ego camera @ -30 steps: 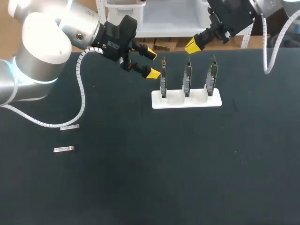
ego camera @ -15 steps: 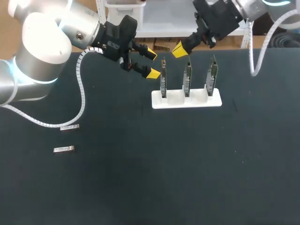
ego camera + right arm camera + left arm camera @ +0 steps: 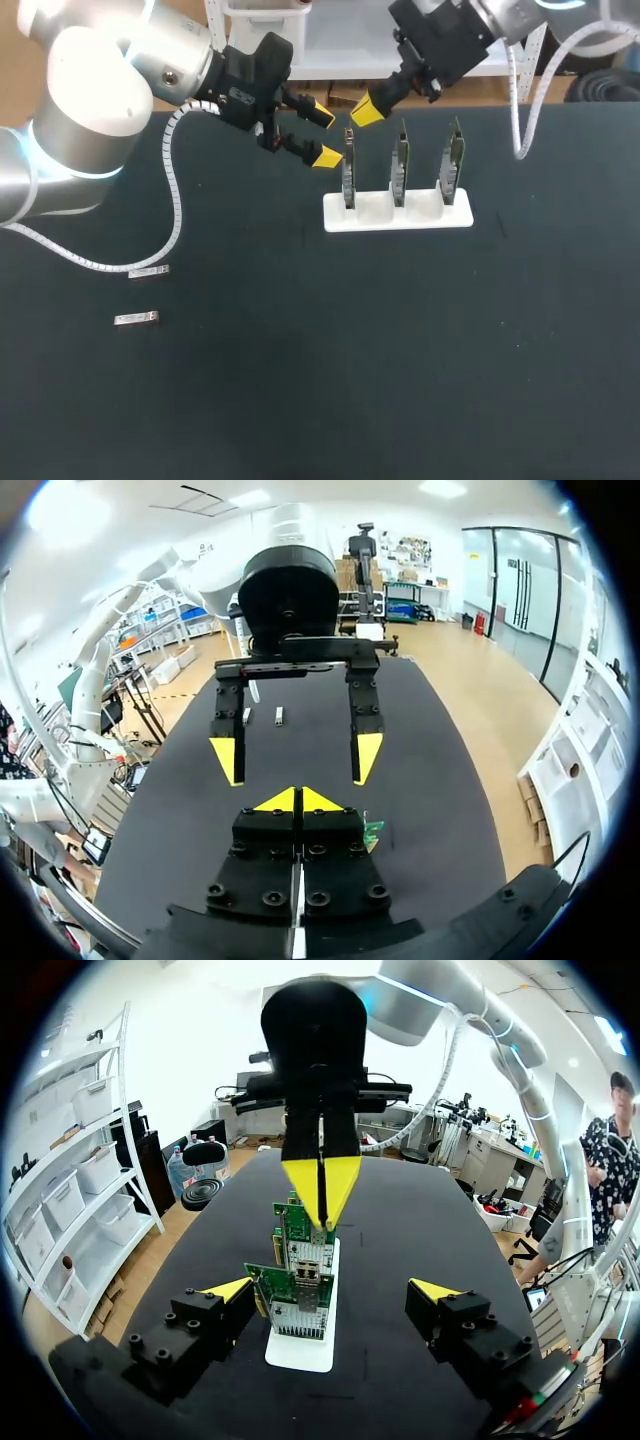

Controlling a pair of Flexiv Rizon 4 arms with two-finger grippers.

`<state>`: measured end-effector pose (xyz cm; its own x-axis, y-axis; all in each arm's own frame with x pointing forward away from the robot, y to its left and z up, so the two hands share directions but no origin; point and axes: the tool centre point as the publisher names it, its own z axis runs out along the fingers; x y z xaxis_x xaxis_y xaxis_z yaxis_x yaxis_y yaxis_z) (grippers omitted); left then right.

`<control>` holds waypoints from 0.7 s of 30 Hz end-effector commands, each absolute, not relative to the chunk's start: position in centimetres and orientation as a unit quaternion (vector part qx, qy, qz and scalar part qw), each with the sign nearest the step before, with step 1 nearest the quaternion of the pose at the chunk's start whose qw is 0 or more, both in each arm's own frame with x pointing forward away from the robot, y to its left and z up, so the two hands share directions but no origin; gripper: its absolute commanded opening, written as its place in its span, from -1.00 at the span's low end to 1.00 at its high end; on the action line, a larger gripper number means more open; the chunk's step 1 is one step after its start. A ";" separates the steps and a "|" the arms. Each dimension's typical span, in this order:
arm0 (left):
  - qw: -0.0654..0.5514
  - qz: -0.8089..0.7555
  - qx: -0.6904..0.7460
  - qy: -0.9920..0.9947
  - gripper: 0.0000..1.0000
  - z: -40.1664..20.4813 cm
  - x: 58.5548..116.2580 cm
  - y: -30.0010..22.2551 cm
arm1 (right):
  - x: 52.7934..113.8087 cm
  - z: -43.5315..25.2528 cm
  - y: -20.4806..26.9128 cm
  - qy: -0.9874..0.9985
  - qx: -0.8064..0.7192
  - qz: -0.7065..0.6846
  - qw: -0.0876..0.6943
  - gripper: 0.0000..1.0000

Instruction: Pick up the optical module with the left hand, and insert it into the network port with the right hand.

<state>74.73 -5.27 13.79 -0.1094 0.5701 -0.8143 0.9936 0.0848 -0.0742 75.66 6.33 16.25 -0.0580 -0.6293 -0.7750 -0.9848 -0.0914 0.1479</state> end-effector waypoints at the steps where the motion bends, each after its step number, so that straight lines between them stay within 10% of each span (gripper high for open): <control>1: 0.313 -0.335 0.588 0.666 1.00 13.8 74.9 -5.3 | 76.4 15.8 7.0 0.627 -0.644 0.370 0.236 -1.00; 21: 0.313 -0.335 0.588 0.666 1.00 13.8 74.9 -5.3 | 77.4 14.9 8.1 0.634 -0.641 0.366 0.228 -1.00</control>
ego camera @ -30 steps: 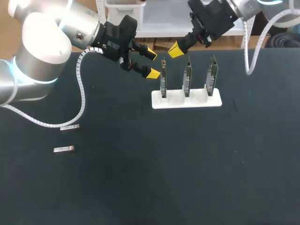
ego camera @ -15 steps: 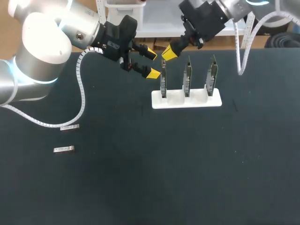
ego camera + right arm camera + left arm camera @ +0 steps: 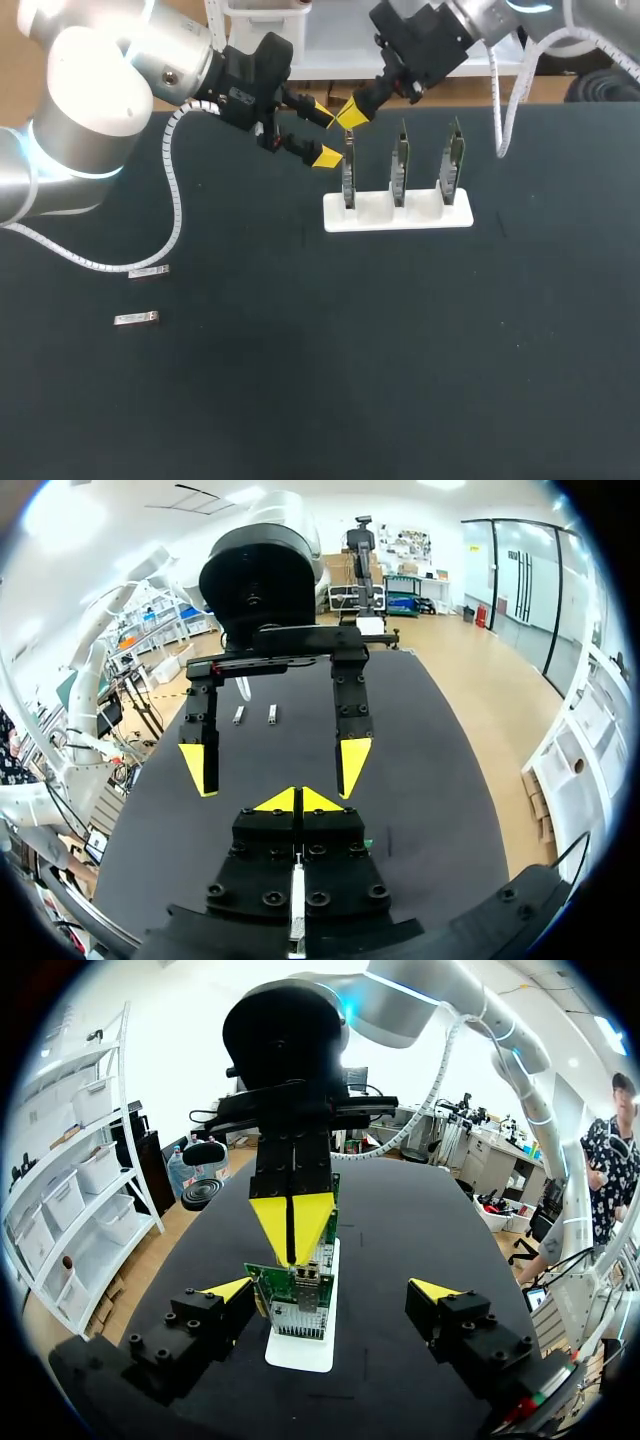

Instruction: Pick up the optical module with the left hand, and insert it into the network port with the right hand.

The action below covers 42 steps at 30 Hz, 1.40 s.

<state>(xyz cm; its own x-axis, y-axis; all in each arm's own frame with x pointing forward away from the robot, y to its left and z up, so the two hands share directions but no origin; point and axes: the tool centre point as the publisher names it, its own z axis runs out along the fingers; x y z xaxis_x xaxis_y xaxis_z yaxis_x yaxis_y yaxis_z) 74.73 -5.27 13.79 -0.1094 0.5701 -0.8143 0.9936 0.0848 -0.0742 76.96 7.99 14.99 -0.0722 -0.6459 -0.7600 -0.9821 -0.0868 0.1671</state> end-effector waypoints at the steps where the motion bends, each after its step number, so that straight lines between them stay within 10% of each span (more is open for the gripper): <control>1: 0.313 -0.335 0.588 0.666 1.00 13.8 74.9 -5.3 | 77.5 14.8 8.1 0.635 -0.641 0.366 0.227 -1.00; 42: 0.313 -0.335 0.588 0.666 1.00 13.8 74.9 -5.3 | 77.3 13.8 7.8 0.642 -0.636 0.373 0.208 -1.00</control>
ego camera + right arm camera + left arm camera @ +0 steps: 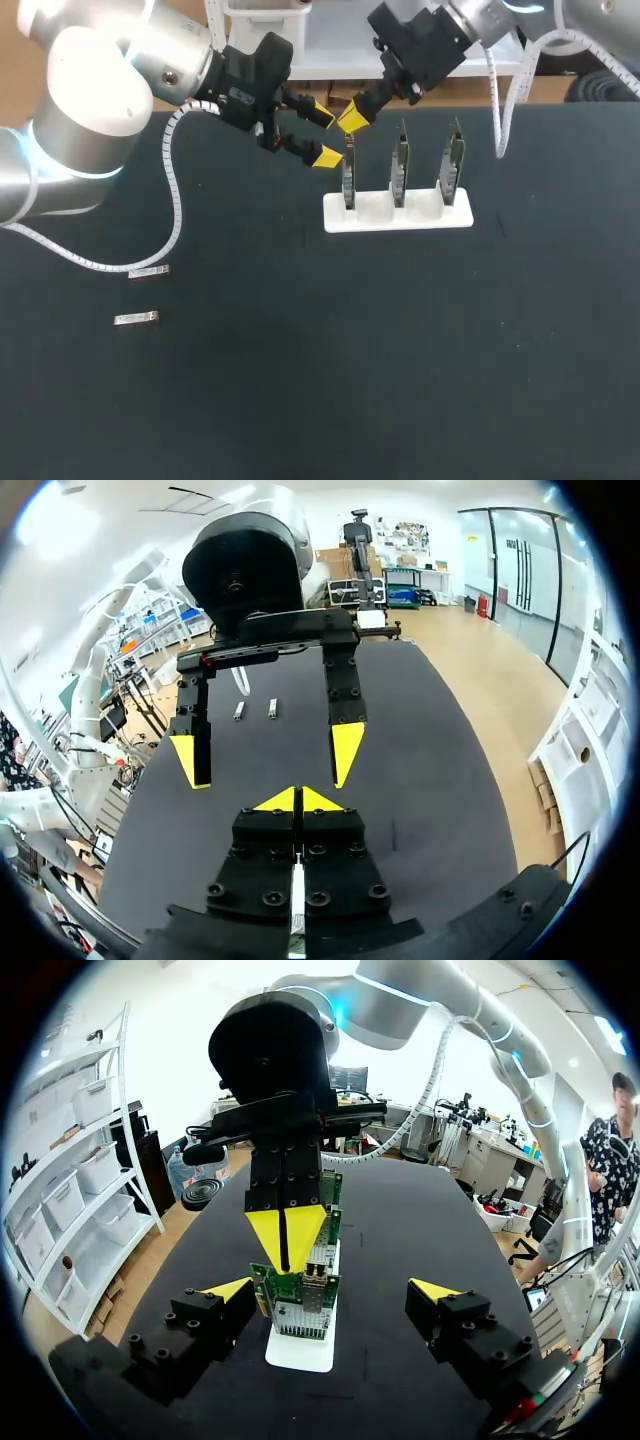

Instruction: Pick up the optical module with the left hand, and insert it into the network port with the right hand.

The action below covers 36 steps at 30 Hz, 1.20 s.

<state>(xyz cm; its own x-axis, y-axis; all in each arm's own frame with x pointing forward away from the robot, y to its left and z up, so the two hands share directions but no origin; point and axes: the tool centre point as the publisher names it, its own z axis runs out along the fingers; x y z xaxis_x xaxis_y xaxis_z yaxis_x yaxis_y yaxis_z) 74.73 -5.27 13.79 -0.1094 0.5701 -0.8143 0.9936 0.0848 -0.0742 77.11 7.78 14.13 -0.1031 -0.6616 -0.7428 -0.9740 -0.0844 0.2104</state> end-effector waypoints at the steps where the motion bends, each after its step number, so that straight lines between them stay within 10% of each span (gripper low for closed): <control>1: 0.313 -0.335 0.588 0.666 1.00 13.8 74.9 -5.3 | 77.3 13.8 7.8 0.642 -0.637 0.373 0.207 -1.00; 36: 0.313 -0.335 0.588 0.666 1.00 13.8 74.9 -5.3 | 75.7 17.6 0.0 0.635 -0.605 0.407 0.256 -1.00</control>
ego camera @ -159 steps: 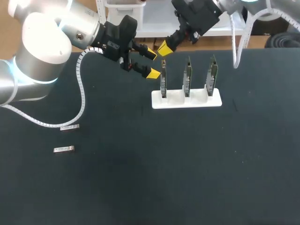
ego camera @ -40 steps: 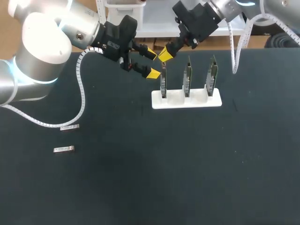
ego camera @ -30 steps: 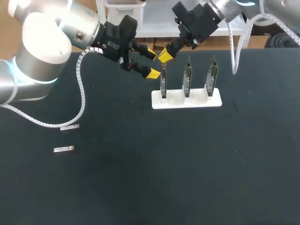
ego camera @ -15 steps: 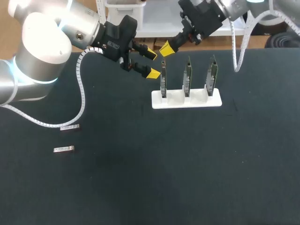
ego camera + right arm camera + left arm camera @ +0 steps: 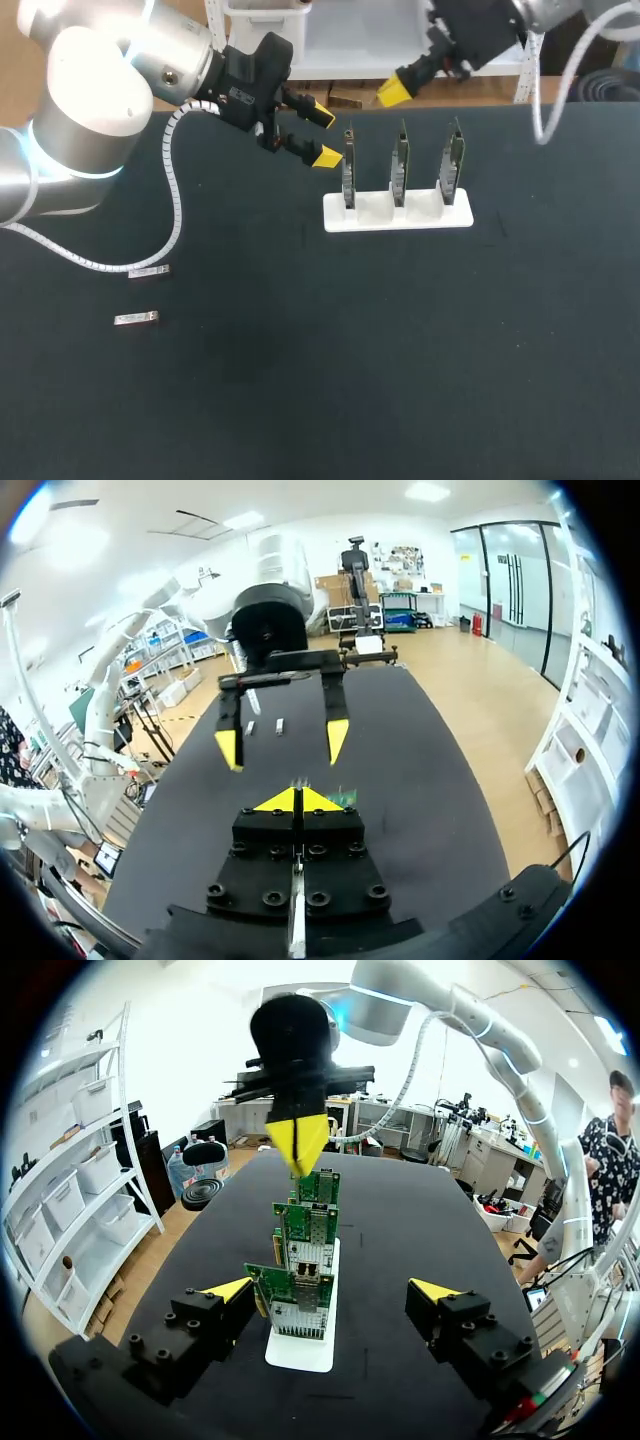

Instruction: Pick up the optical module with the left hand, and insert it into the network port with the right hand.

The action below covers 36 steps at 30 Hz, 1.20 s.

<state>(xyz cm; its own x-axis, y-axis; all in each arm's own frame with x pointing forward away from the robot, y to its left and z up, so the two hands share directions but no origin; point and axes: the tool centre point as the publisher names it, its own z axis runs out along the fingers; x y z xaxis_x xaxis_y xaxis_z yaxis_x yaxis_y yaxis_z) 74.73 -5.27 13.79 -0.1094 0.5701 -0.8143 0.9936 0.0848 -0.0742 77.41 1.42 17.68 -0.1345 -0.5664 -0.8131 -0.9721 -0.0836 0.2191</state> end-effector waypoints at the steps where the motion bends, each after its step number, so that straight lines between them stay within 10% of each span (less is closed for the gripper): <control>1: 0.313 -0.335 0.588 0.666 1.00 13.8 74.9 -5.3 | 75.5 17.6 -0.3 0.636 -0.607 0.405 0.252 -1.00; 36: 0.313 -0.335 0.588 0.666 1.00 13.8 74.9 -5.3 | 74.6 15.6 -3.1 0.653 -0.632 0.366 0.200 -1.00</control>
<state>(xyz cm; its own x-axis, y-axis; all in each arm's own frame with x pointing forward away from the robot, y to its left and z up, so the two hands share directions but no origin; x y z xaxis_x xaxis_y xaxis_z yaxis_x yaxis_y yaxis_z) 74.73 -5.27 13.79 -0.1094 0.5701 -0.8143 0.9936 0.0847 -0.0742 74.23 -3.30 15.61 -0.1229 -0.6713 -0.7310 -0.9723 -0.0662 0.2243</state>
